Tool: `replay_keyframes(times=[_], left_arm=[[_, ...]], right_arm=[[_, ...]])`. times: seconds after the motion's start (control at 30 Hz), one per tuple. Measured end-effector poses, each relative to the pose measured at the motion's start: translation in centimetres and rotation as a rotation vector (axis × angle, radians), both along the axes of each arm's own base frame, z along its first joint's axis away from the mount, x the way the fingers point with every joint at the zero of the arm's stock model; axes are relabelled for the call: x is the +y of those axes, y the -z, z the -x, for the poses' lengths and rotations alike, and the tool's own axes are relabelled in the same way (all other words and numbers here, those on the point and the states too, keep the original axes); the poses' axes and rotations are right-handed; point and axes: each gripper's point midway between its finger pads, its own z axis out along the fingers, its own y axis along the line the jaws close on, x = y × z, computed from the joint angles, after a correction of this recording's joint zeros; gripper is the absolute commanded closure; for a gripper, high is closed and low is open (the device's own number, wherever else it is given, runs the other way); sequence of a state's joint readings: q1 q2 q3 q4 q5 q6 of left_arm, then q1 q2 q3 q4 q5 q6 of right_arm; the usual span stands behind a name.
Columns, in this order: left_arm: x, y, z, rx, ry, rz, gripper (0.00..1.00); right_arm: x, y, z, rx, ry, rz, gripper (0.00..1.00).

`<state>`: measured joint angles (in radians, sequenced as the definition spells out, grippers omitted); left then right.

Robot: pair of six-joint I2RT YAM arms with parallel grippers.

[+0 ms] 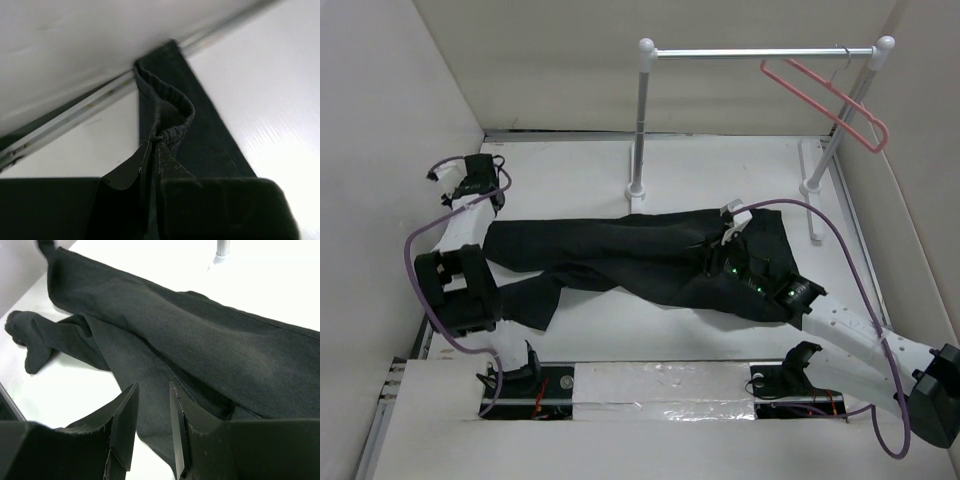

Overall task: Place the trousers on the hanger
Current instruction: Flatten out the trousers at the center of the board.

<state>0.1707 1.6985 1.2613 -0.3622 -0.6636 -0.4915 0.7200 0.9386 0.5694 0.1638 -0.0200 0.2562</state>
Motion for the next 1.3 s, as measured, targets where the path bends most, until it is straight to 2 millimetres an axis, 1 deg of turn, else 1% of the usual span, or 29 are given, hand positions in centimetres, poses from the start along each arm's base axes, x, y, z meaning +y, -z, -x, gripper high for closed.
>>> replay_keyframes(times=[0.07, 0.1, 0.17, 0.23, 0.27, 0.33, 0.4, 0.43, 0.5, 0.57, 0.6, 0.63, 0.67, 0.7, 0.73, 0.8, 0.83, 0.87, 0.9, 0.93, 0.97, 1.0, 1.03, 1.07, 1.1, 1.2, 1.23, 1.3], left_arm=[[1.2, -1.2, 2.3, -0.051, -0.087, -0.020, 1.00], [1.5, -1.5, 3.4, -0.065, -0.121, -0.026, 0.80], [2.2, -1.2, 5.8, -0.071, -0.196, -0.033, 0.56], [2.4, -0.5, 7.5, -0.056, -0.251, -0.031, 0.36], [2.4, -0.2, 7.9, -0.048, -0.264, -0.027, 0.34], [2.1, 0.1, 8.2, -0.051, -0.272, -0.016, 0.33], [1.8, -0.3, 8.1, -0.076, -0.264, -0.006, 0.34], [1.5, -0.8, 7.9, -0.097, -0.249, -0.003, 0.35], [0.6, -2.2, 7.3, -0.147, -0.216, -0.010, 0.37], [-1.3, -3.7, 5.9, -0.208, -0.145, -0.008, 0.40], [-2.8, -4.3, 5.0, -0.228, -0.096, -0.002, 0.45], [-4.3, -4.6, 4.1, -0.244, -0.049, 0.009, 0.48], [-6.4, -4.9, 3.0, -0.257, 0.013, 0.024, 0.52], [-8.7, -5.1, 2.0, -0.266, 0.078, 0.039, 0.63], [-11.0, -5.3, 1.2, -0.278, 0.138, 0.058, 0.68], [-16.3, -5.7, -0.1, -0.296, 0.275, 0.092, 0.80], [-19.1, -5.8, -0.3, -0.308, 0.346, 0.113, 0.91], [-21.5, -5.9, -0.3, -0.317, 0.404, 0.136, 0.94], [-23.8, -6.2, -0.1, -0.326, 0.464, 0.158, 0.95], [-25.6, -6.5, 0.1, -0.338, 0.512, 0.178, 0.97], [-27.0, -6.8, 0.3, -0.355, 0.548, 0.198, 0.97], [-27.8, -7.4, 0.6, -0.377, 0.574, 0.220, 0.97], [-28.2, -8.0, 0.9, -0.401, 0.591, 0.240, 0.97], [-28.1, -8.8, 1.3, -0.429, 0.599, 0.253, 0.97], [-27.8, -9.8, 1.8, -0.462, 0.605, 0.264, 0.96], [-26.5, -13.7, 4.0, -0.593, 0.619, 0.292, 0.94], [-26.0, -15.0, 4.8, -0.643, 0.622, 0.300, 0.93], [-24.9, -17.0, 6.6, -0.727, 0.625, 0.311, 0.93]], right_arm=[[0.0, -0.4, 0.1, -0.007, -0.002, -0.009, 0.62], [0.0, -0.6, 0.2, -0.011, -0.004, -0.014, 0.62], [-0.1, -0.8, 0.3, -0.016, -0.007, -0.019, 0.59], [-0.1, -1.0, 0.3, -0.020, -0.009, -0.024, 0.59], [-0.1, -1.1, 0.4, -0.021, -0.010, -0.025, 0.56], [-0.1, -1.2, 0.4, -0.022, -0.009, -0.027, 0.54], [-0.2, -1.3, 0.5, -0.025, -0.005, -0.030, 0.54], [-0.3, -1.4, 0.4, -0.026, 0.000, -0.032, 0.56], [-0.5, -1.4, 0.3, -0.027, 0.005, -0.032, 0.73], [-0.6, -1.4, 0.1, -0.025, 0.012, -0.032, 0.92], [-0.7, -1.4, 0.0, -0.024, 0.018, -0.034, 1.00], [-0.8, -1.3, -0.1, -0.024, 0.025, -0.031, 1.00], [-0.8, -1.2, -0.2, -0.022, 0.030, -0.029, 1.00], [-0.9, -1.0, -0.3, -0.017, 0.033, -0.024, 1.00], [-0.8, -0.6, -0.4, -0.010, 0.031, -0.016, 1.00], [-0.3, 0.2, -0.3, 0.006, 0.013, 0.004, 1.00], [0.1, 0.9, -0.2, 0.017, 0.000, 0.020, 1.00], [0.6, 1.4, 0.1, 0.027, -0.021, 0.034, 0.98], [1.5, 1.9, 0.5, 0.035, -0.051, 0.053, 0.92], [2.6, 2.4, 1.1, 0.044, -0.091, 0.072, 0.89], [3.7, 2.7, 1.8, 0.050, -0.129, 0.090, 0.83], [5.0, 2.9, 2.5, 0.052, -0.169, 0.106, 0.72], [6.3, 3.0, 3.2, 0.052, -0.208, 0.117, 0.68], [7.6, 3.0, 3.9, 0.051, -0.247, 0.126, 0.62], [8.9, 3.2, 4.6, 0.053, -0.283, 0.133, 0.55], [12.8, 3.8, 6.0, 0.064, -0.372, 0.146, 0.48], [14.0, 4.3, 6.3, 0.073, -0.394, 0.156, 0.47], [16.4, 5.3, 6.2, 0.084, -0.420, 0.175, 0.46]])
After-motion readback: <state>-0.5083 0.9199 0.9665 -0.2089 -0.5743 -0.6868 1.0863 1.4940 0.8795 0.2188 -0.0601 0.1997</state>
